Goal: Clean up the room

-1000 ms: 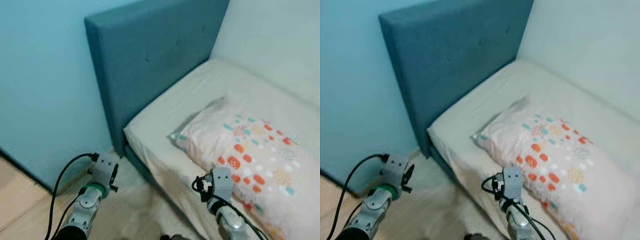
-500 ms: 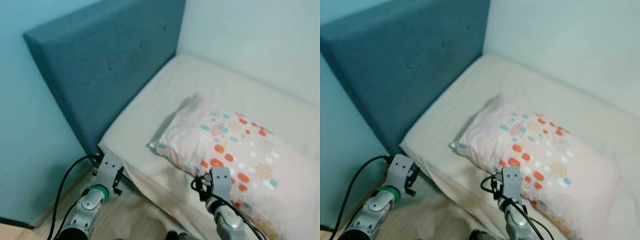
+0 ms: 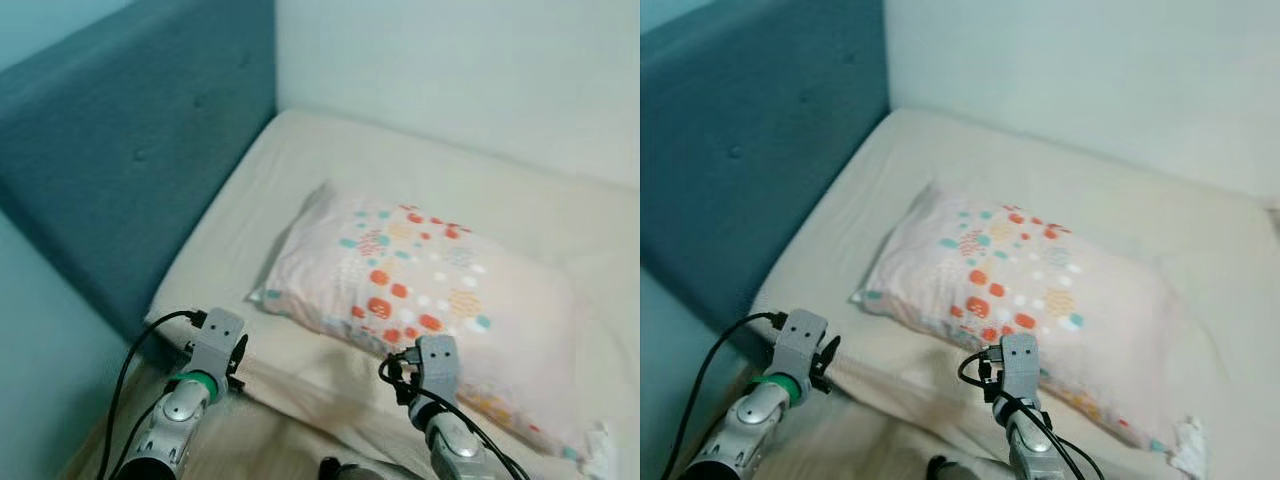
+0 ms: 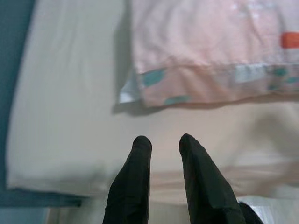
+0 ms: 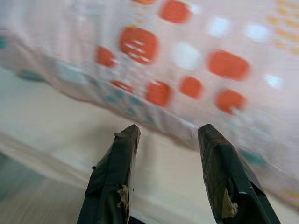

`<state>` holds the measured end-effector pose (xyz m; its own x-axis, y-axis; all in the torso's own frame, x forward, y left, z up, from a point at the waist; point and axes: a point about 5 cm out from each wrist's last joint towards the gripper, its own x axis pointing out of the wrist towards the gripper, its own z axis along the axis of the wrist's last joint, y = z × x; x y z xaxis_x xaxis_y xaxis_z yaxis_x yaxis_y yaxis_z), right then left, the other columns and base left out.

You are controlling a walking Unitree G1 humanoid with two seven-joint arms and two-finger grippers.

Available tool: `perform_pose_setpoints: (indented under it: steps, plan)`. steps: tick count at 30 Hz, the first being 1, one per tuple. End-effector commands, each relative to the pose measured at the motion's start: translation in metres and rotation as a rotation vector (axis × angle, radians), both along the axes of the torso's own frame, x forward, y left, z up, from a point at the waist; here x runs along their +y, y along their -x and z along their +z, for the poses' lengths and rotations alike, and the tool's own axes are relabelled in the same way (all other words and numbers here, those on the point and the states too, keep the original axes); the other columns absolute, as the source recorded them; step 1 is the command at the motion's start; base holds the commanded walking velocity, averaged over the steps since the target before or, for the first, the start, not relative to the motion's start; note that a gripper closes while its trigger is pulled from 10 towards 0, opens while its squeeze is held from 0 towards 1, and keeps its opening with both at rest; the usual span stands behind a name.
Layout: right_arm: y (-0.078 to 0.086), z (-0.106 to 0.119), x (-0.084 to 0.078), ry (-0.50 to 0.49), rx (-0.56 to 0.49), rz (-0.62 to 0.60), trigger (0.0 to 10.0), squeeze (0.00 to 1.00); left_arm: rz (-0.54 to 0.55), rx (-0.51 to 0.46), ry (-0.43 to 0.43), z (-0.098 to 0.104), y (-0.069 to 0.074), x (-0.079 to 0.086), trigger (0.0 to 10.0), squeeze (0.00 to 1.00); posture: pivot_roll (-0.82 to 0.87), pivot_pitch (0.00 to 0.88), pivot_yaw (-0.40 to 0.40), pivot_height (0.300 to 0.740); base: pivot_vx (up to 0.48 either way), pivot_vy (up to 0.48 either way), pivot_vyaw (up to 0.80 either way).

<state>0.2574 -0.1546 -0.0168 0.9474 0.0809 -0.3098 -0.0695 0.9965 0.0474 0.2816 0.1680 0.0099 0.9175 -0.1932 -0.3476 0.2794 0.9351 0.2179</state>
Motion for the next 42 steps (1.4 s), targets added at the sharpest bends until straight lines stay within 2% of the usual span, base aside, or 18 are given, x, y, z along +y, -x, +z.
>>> perform_pose_setpoints:
  steps: [1, 5, 12, 20, 27, 42]
  plan:
    - [0.006, -0.007, 0.000, -0.005, 0.038, -0.008, 10.0, 0.00, 0.015, 0.039, -0.005, -0.007, 0.005, 0.002, 10.0, 0.00, 0.04, 0.093, 0.032, 0.739, 0.000, 0.000, -0.73]
    - [0.006, -0.007, 0.000, -0.008, 0.039, -0.006, 10.0, 0.00, 0.065, 0.036, -0.013, -0.006, 0.003, 0.008, 10.0, 0.00, 0.04, 0.094, 0.032, 0.739, 0.000, 0.000, -0.74]
    - [0.006, -0.006, 0.001, 0.000, 0.035, 0.000, 10.0, 0.00, 0.076, 0.034, -0.025, -0.005, 0.002, 0.011, 10.0, 0.00, 0.04, 0.090, 0.034, 0.739, 0.000, 0.000, -0.73]
    - [0.004, -0.006, 0.001, 0.029, 0.036, 0.011, 10.0, 0.00, 0.092, 0.036, -0.039, -0.006, 0.002, 0.013, 10.0, 0.00, 0.04, 0.086, 0.035, 0.739, 0.000, 0.000, 0.00]
    - [0.004, -0.004, 0.000, 0.029, 0.019, 0.020, 10.0, 0.00, 0.144, 0.023, -0.036, -0.006, 0.004, 0.023, 10.0, 0.00, 0.04, 0.083, 0.031, 0.739, 0.000, 0.000, 0.00]
    - [0.004, -0.004, 0.001, 0.019, 0.021, 0.022, 10.0, 0.00, 0.122, 0.010, -0.027, -0.003, 0.000, 0.016, 10.0, 0.00, 0.04, 0.086, 0.031, 0.675, 0.000, 0.000, 0.00]
